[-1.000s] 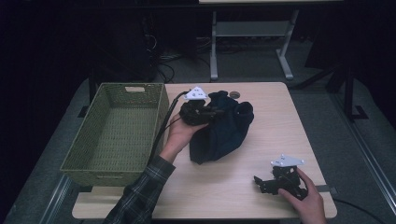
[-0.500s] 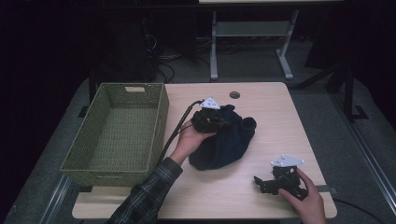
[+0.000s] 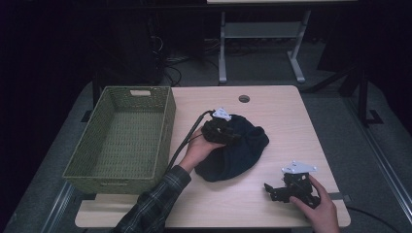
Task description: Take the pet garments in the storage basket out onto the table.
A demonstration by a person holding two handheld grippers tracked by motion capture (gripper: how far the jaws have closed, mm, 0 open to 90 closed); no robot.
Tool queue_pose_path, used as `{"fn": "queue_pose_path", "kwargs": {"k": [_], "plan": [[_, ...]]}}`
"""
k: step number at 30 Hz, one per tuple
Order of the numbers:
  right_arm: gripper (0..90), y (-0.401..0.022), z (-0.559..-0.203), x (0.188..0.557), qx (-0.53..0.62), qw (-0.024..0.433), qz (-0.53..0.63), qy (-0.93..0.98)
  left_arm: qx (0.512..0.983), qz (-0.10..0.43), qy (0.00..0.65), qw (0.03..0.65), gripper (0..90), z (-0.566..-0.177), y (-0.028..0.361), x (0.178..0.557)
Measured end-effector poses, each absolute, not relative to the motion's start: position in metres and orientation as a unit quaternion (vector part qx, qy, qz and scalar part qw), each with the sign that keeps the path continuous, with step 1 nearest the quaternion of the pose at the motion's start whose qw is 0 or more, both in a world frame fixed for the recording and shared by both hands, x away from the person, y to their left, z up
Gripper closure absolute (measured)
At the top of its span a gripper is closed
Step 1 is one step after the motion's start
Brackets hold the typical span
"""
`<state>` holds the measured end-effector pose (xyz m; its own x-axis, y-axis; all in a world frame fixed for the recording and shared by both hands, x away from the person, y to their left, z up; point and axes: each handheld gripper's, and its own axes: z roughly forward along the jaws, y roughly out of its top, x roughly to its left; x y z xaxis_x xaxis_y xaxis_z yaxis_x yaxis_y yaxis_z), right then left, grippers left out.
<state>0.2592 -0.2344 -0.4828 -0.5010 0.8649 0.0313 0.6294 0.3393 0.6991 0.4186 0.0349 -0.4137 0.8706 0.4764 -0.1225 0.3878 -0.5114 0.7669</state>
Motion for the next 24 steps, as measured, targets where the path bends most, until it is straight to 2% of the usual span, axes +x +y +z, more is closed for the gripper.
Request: {"fn": "queue_pose_path", "kwargs": {"k": [1,6,11,17,24], "plan": [[0.5,-0.234,-0.483,0.259,0.467,0.176,0.334,0.799,0.869,0.055,0.247,0.425,54.1,-0.413,0.036,0.418],[0.5,-0.234,-0.483,0.259,0.468,0.176,0.334,0.799,0.862,0.058,0.258,0.433,34.9,-0.404,0.045,0.413],[0.5,-0.234,-0.483,0.259,0.467,0.176,0.334,0.799,0.867,0.059,0.247,0.43,24.0,-0.398,0.048,0.408],[0.5,-0.234,-0.483,0.259,0.468,0.176,0.334,0.799,0.87,0.072,0.242,0.422,15.4,-0.397,0.053,0.4],[0.5,-0.234,-0.483,0.259,0.467,0.176,0.334,0.799,0.872,0.082,0.249,0.413,13.4,-0.4,0.063,0.385]]}}
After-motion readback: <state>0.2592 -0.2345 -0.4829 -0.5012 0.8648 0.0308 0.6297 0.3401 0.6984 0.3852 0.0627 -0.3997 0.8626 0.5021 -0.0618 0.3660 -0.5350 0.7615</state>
